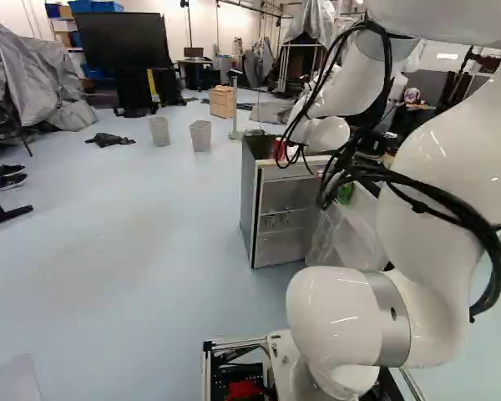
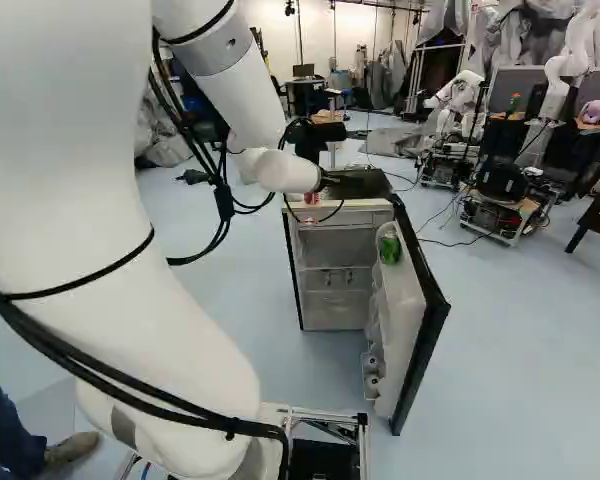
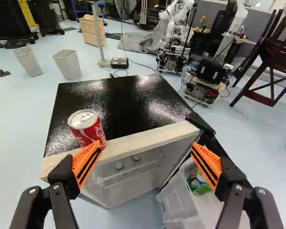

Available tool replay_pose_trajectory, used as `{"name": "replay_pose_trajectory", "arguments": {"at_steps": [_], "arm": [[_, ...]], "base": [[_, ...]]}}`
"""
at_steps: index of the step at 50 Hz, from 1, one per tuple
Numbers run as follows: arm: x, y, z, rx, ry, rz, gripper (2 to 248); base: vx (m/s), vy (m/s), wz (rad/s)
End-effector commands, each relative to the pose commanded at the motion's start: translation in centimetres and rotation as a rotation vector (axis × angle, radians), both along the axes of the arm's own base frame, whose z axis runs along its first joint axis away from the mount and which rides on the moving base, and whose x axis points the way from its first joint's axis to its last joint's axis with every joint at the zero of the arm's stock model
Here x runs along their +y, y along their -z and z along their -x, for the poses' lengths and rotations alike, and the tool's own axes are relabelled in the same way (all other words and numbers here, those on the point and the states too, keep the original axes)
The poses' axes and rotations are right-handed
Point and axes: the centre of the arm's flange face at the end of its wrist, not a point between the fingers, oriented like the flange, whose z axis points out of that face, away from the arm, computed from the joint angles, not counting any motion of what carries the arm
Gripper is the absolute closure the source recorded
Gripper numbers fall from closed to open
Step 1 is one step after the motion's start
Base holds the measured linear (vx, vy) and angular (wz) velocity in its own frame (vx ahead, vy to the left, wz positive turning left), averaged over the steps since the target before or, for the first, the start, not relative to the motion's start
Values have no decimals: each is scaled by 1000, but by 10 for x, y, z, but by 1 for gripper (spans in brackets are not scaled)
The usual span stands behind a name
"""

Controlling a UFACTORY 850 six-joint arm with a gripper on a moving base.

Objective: Grab a drink from the fridge

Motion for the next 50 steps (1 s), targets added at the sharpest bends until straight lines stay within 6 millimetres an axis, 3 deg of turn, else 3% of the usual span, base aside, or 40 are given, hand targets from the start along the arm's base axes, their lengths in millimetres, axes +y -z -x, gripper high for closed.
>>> {"name": "replay_pose_trajectory", "arguments": {"at_steps": [50], "arm": [[-66, -34, 51, 56, 259, -201, 3]], "base": [[0, 0, 0]]}}
